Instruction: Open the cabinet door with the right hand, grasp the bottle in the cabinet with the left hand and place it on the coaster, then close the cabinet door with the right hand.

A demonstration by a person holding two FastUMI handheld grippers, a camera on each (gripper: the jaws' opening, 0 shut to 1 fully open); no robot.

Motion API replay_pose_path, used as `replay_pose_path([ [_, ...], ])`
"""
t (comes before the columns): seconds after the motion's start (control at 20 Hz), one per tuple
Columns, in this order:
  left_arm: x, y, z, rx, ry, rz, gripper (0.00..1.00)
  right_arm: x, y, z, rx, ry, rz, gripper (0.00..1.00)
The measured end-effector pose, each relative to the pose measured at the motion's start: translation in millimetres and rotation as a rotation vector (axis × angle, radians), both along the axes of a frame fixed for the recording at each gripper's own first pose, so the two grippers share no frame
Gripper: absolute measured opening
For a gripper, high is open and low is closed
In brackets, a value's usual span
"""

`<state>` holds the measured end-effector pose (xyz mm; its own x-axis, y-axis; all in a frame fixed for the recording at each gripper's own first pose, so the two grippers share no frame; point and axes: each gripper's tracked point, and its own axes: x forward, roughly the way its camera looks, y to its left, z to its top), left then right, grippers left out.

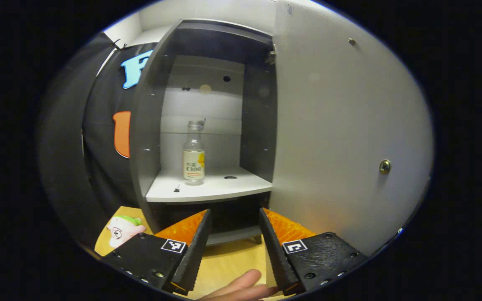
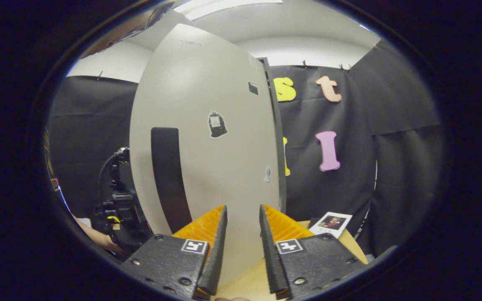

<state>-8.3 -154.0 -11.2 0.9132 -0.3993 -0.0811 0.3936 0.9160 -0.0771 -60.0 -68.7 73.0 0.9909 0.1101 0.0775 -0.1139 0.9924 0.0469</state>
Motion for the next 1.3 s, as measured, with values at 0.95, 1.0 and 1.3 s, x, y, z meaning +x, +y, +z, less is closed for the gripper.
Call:
replay_pose_path([
  [0.95, 150, 87, 34, 0.131, -0.107, 0.451, 0.96, -24, -117, 5, 0.055, -0.032, -0.339, 0.77],
  [1.0, 161, 87, 37, 0.128, -0.114, 0.453, 0.96, -26, -124, 4, 0.067, -0.030, -0.356, 0.77],
  [1.3, 219, 74, 69, 0.128, -0.168, 0.463, 0.96, -34, -156, 6, 0.026, -0.025, -0.469, 0.77],
])
